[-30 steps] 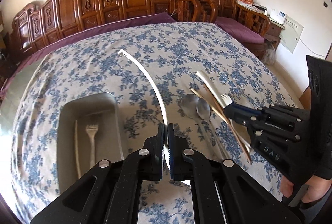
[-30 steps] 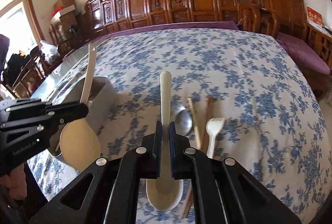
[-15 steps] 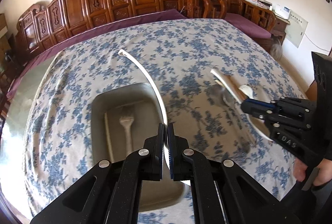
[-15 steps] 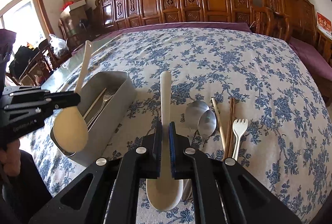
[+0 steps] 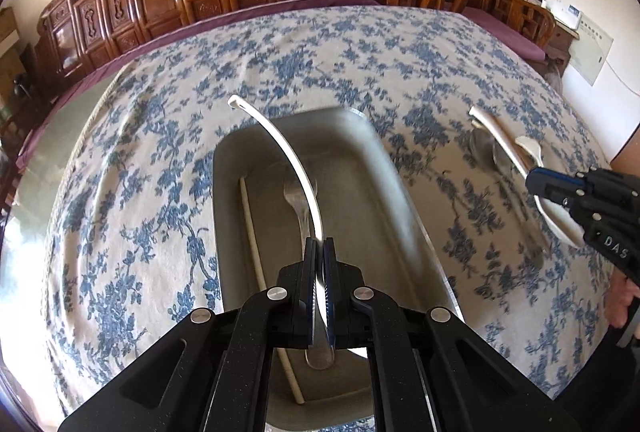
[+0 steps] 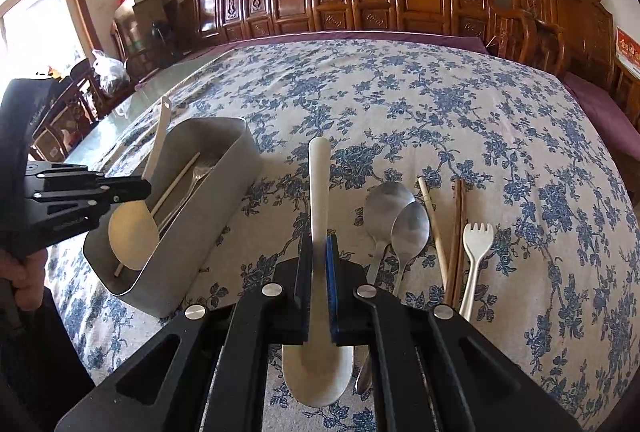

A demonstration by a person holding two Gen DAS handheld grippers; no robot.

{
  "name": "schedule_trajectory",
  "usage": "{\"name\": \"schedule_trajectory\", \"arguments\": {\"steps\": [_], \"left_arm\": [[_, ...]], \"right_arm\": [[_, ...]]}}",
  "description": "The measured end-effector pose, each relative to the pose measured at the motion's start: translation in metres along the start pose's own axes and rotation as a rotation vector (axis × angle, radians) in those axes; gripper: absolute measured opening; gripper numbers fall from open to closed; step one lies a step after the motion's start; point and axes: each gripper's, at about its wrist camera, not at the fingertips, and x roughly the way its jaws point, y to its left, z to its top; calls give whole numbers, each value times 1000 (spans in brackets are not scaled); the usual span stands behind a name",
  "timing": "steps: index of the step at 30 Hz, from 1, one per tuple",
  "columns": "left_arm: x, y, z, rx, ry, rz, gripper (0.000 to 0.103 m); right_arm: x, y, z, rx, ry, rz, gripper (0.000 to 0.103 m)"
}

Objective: Organize utensils
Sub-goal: 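Carry the white spoon into the grey tray and open the left tool, then lower the white spoon into the grey tray and open the right tool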

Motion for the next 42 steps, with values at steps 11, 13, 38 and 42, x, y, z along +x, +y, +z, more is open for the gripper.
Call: {"name": "schedule_trajectory", "arguments": {"steps": [11,13,38,42], "left_arm": [[12,11,-7,-26,18,-36,3],[13,14,-8,-37,18,-39,3],[-19,41,-9,-93,-96,-24,6],[-27,51,-8,-113,-122,-18,6]], "right_arm": [[4,5,-1,-6,9,-3,8],[3,6,-1,-8,7,-1,8],[-16,61,13,-46,-45,84,8],[-10,79,21,-54,-41,106,8]]}}
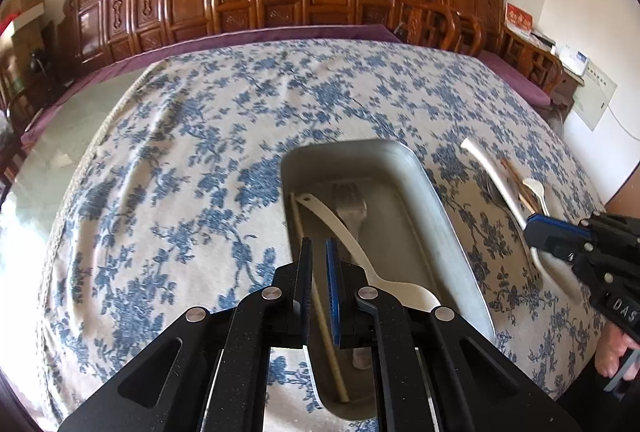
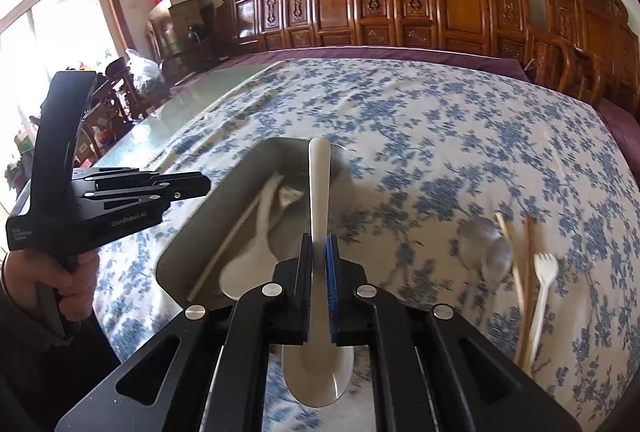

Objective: Organize utensils
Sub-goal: 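Lower the white spoon into the grey tray and open the right tool, then move the right tool to the utensil pile and grasp a white plastic fork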

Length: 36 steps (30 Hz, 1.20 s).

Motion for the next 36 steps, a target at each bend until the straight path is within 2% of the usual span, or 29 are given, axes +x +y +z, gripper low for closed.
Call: {"name": "schedule_trajectory", "arguments": {"steps": [9,14,21,27,36], "left_arm": [[-10,26,4,-44,-33,29,6],[-14,41,4,-75,-41,34,6],[-18,46,4,-86,-47,29,6],[-20,37,6,-71,-53,15,6],[-23,9,9,-43,-66,-17,6]], "right_arm": [[39,31,21,76,27,75,8],[72,41,26,86,74,47,8],[92,40,29,100,102,36,9],[83,34,29,94,83,42,9],[23,6,22,23,13,-33,9]]}}
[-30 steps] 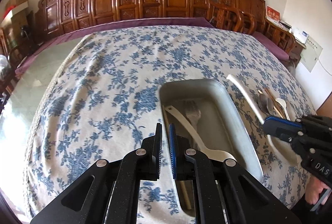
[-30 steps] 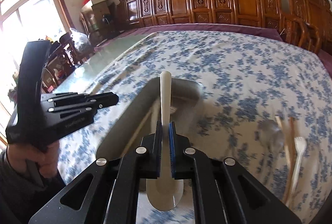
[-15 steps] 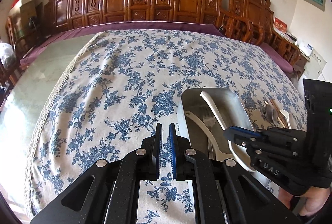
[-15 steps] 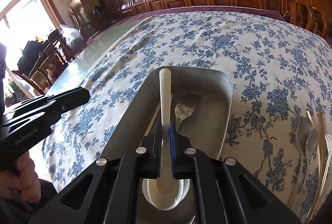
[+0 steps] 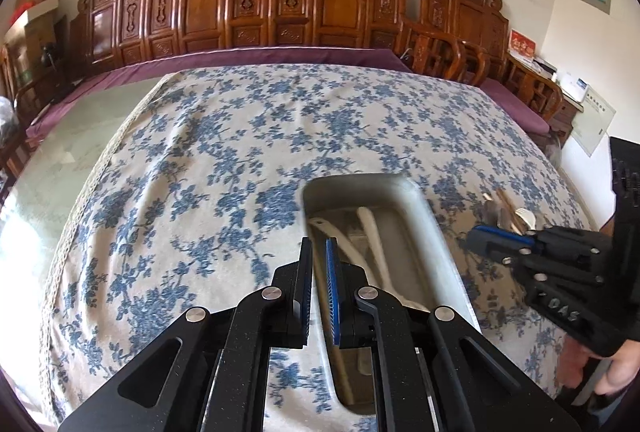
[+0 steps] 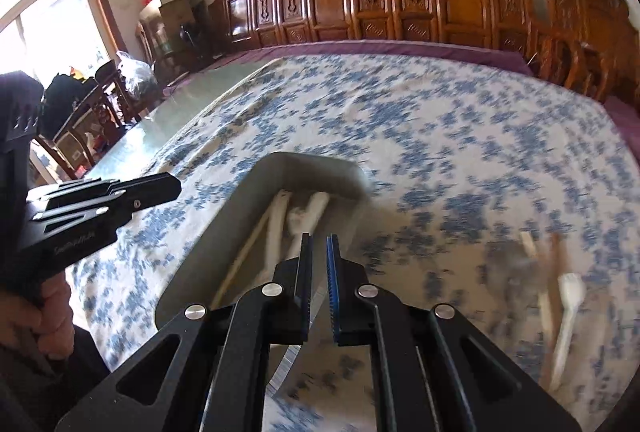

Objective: Organize utensils
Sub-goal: 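Move the right tool to the utensil pile and grasp a white plastic fork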

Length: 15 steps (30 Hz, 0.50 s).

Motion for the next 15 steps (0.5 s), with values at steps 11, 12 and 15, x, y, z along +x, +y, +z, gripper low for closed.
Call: {"name": "schedule_trajectory", "arguments": {"steps": [11,12,15], "left_arm": [[-4,-56,-1,58,2,-60,6],[-4,-61,-3,67,4,-62,6],[-3,-76,-8,91,10,-67,8]], "right_arm": [[-64,-67,-23,28,-40,-148,9],[-68,-75,-24,36,-42,-162,9],[-79,-100,-27,61,-45,-212,9]]}}
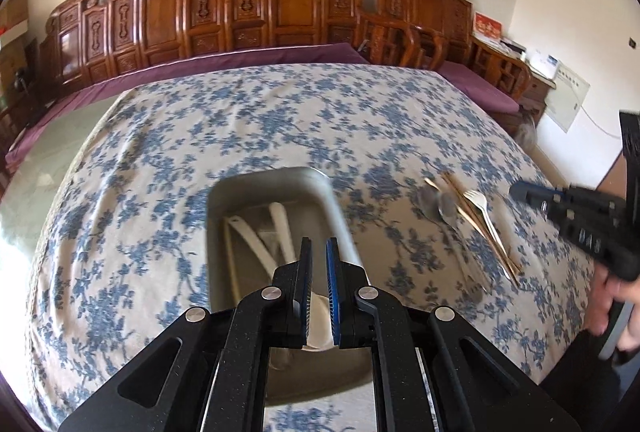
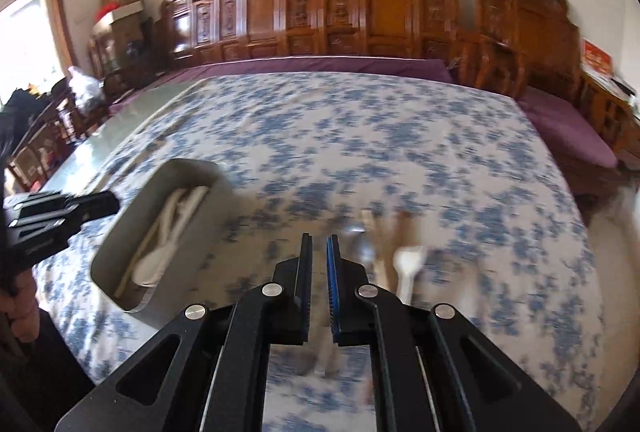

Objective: Organize utensils
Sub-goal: 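Move the right tool to the utensil pile and grasp a white plastic fork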

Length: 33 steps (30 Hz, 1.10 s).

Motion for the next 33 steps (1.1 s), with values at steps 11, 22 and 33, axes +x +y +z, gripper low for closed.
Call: {"name": "schedule_trajectory", "arguments": {"steps": [11,22,33], "left_arm": [[8,-27,-6,33,12,-12,38],[17,-52,-14,82,25,-18,43],[25,-66,-24,112,36,-12,43]], "right_arm": [[27,-54,-28,76,72,-81,9],[69,-69,-49,137,152,-31,19],[78,-69,-48,174,169,56,6]]}}
